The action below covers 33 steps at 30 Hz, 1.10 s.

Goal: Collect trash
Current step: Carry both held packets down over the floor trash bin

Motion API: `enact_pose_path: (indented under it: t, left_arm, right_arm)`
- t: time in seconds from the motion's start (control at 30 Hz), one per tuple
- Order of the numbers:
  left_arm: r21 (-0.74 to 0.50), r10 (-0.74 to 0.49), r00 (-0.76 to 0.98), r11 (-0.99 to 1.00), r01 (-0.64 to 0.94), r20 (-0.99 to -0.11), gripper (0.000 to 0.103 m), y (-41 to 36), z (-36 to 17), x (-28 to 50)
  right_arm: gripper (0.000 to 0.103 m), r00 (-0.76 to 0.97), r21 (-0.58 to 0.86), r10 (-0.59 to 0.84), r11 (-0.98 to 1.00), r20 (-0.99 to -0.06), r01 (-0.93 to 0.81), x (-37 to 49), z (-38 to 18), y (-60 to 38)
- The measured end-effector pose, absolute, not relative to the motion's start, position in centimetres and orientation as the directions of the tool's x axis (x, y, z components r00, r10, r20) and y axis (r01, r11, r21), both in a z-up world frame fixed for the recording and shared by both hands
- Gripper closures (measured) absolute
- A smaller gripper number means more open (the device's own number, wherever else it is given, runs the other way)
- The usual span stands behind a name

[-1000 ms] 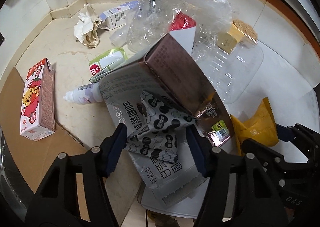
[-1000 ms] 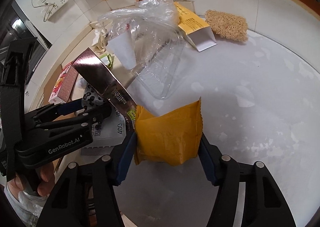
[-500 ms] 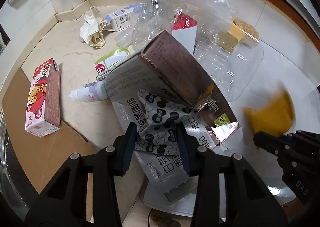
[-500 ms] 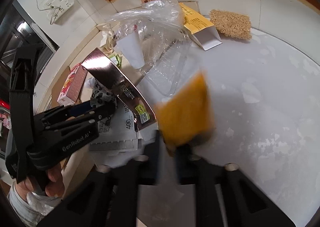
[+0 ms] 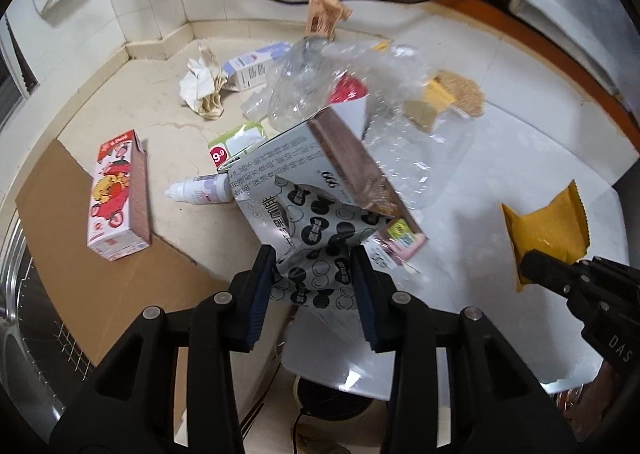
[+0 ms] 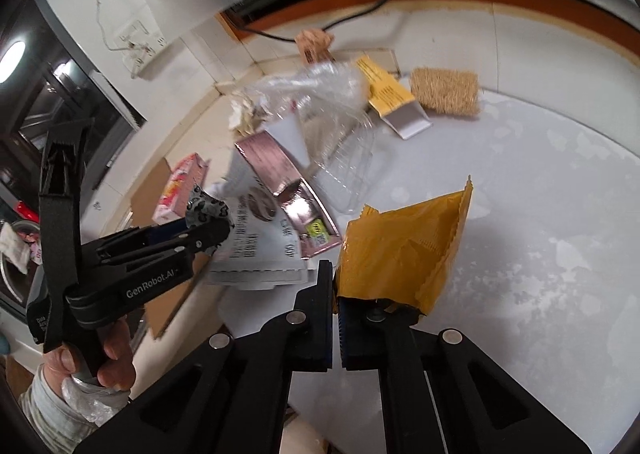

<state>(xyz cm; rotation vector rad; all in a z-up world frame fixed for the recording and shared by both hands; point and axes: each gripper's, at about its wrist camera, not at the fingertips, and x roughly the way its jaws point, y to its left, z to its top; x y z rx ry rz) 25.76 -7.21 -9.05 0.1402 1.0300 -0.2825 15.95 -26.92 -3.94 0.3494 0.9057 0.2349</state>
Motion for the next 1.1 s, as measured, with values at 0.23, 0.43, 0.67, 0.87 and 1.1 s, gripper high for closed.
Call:
enact_pose_path:
  t: [0.23,0.43,0.67,0.87,1.1]
  left_arm:
    - [-0.036,-0.192,0.502,0.952,0.303,-0.843,0.068,-6.6,-5.3,21.2]
    - [-0.046,-0.199,0.509,0.954,0.297,-0.838,0.068,-5.9,-3.1,16.2]
    - [-0.092,-0.221,0.494,0.958,0.272,-0.841,0.068,-4.6,-2.3,10.3]
    - [-0.13,-0.229,0.459,0.963,0.235,-0.858,0.068,-3.5,-4.6,5.7]
    - [-0.124,-0.195,0.373,0.971,0.206,-0.907,0.068,-2.7,-11.3,1.2]
  right_arm:
    - [0.101,0.622,0.401,0.385,0.908,-0.682,-0.121,11.5,-0.4,-26.0]
    - [0.101,0.612,0.395,0.425,0.898,-0.667,-0.193,6.5,1.7,-24.4]
    - [0.101,0.572,0.375,0.459,0.888,-0.679,-0.268,0.5,2.6,-22.3]
    - [0.101,0.51,0.334,0.458,0.887,-0.728,-0.319,-3.6,0.5,-19.7]
    - [0.101,0.423,0.294,0.442,0.881,-0.791,-0.37,-8.1,-6.6,-16.8]
